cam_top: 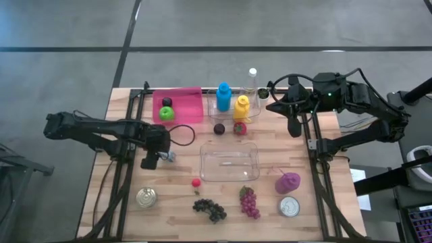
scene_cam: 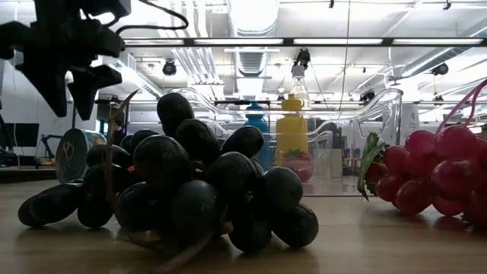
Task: Pick & Place Food Item
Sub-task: Put the yellow blue tuna can into the bottom transparent bin
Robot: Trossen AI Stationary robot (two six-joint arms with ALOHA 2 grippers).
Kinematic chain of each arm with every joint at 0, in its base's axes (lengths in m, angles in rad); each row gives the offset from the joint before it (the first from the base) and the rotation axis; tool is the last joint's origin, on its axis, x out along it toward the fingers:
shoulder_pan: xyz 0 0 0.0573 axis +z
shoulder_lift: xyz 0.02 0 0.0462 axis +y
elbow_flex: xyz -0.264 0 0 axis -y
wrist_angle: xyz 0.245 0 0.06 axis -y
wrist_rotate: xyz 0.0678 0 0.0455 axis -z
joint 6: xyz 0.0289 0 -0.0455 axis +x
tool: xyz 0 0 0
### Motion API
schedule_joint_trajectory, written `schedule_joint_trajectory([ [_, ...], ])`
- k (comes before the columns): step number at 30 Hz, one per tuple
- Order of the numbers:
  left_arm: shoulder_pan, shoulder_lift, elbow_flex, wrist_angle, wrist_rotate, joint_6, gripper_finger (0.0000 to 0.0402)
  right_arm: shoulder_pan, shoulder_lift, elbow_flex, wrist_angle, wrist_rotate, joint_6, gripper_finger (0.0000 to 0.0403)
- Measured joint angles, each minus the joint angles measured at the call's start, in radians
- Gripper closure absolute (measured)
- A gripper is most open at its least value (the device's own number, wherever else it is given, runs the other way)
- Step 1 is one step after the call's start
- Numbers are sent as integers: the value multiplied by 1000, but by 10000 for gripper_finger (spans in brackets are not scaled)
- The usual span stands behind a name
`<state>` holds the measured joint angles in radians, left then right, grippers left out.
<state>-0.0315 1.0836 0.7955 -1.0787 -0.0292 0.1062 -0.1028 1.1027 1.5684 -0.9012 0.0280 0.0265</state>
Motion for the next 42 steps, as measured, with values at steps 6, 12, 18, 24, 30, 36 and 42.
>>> schedule_joint_trajectory([
  [6,6,1,1,5,-4,-1,196,0,0,0,1,0,-1,394],
  [12,34,67,2,5,-4,-2,199,0,0,-2,7,1,-2,394],
  [18,66,132,3,5,-4,0,198,0,0,-2,24,1,-2,394],
  [24,66,137,3,6,-4,7,201,0,0,-2,25,1,-2,394],
  [30,66,147,4,7,-4,7,201,0,0,-5,25,1,-3,394],
  [36,66,175,4,13,-3,10,206,0,0,-19,24,1,-2,394],
  [42,66,209,4,14,-3,10,208,0,0,-26,24,1,0,394],
])
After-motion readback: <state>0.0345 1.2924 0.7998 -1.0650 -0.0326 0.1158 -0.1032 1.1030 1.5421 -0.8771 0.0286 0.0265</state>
